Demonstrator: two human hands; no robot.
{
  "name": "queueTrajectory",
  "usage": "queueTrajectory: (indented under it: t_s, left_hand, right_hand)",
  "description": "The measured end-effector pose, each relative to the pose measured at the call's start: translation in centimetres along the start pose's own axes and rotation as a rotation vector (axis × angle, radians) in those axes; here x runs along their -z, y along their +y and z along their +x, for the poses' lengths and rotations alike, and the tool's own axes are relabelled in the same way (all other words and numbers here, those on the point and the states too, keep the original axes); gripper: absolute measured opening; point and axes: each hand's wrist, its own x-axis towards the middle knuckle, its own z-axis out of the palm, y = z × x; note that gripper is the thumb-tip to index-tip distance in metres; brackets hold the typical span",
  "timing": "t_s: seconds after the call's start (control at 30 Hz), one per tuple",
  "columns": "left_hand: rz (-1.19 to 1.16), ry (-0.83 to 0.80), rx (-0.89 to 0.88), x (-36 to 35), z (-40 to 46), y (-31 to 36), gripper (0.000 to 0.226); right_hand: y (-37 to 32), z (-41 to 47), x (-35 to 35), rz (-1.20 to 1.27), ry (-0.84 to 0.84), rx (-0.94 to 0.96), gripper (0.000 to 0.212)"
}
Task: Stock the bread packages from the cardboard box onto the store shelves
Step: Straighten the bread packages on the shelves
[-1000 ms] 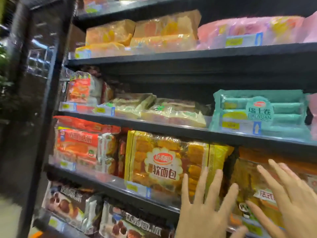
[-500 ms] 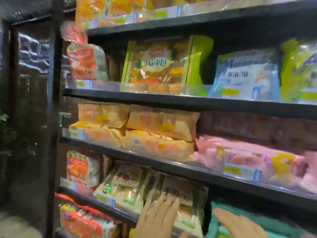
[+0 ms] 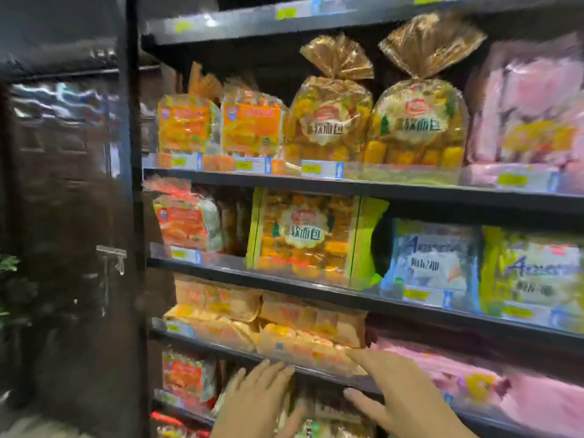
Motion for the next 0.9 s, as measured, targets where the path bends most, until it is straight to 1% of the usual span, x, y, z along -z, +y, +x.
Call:
queueTrajectory:
  t_s: [0.03,0.07,0.1,0.13,0.2,0.23,0.3,0.43,0.5,0.6,0.73,0.8,0.9]
  left_hand:
    - [-0.045,0.029,-0.065,2.8,-1.2,0.2,0.114]
    - [-0.003,0.089,-0.048,2.5,-1.0,-0.7,0.116]
    - [0.008,0.16,-0.075,3.4,-1.6,-1.2,0.116]
    - [0.05,0.214,-0.13,4.3,-1.9,-1.2,0.11]
    - [0.125,0.321,-0.198,5.5,-2.1,-1.3,0.088]
    - [0.124,0.364,-0.228,6.4,-1.9,-1.1,0.084]
    - [0.162,0.429,-0.249,8.6,-1.7,-0.7,0.086]
    - [0.207,0.592,-0.323,12.3,0.4,0.2,0.067]
    - [0.198,0.633,-0.348,14.4,1.8,1.4,0.063]
    - [0.213,0.699,-0.368,17.8,4.1,3.3,0.064]
    - [0.171,0.826,-0.411,21.8,7.9,5.3,0.069]
    - [0.17,0.897,-0.42,23.5,10.1,6.4,0.072]
    - [0.213,1.039,-0.426,26.5,13.8,8.5,0.076]
  right_hand:
    - [-1.7,0.7,1.3,0.024,-0.081,-0.019,0.05]
    - [-3.5,1.1,3.0,0.01,-0.037,-0.04,0.052]
    - [-3.9,1.8,3.9,-0.036,-0.042,-0.016,0.053]
    - [-4.6,2.1,4.9,-0.092,-0.001,0.005,0.054]
    - [-6.3,3.6,7.3,-0.11,-0.051,-0.031,0.061]
    - [-7.2,4.3,8.4,-0.145,-0.028,-0.029,0.064]
    - [-8.5,5.5,10.4,-0.195,0.012,-0.005,0.063]
    - [-9.0,8.3,13.6,-0.231,0.083,0.019,0.061]
    - [-8.5,9.9,14.8,-0.253,0.123,0.021,0.062]
    - [-7.4,12.2,16.9,-0.314,0.205,0.04,0.065]
    - [-5.5,15.3,20.2,-0.325,0.319,0.029,0.06]
    - [-4.2,16.8,21.6,-0.329,0.411,0.028,0.058]
    - [-2.0,19.4,23.7,-0.332,0.598,-0.011,0.06]
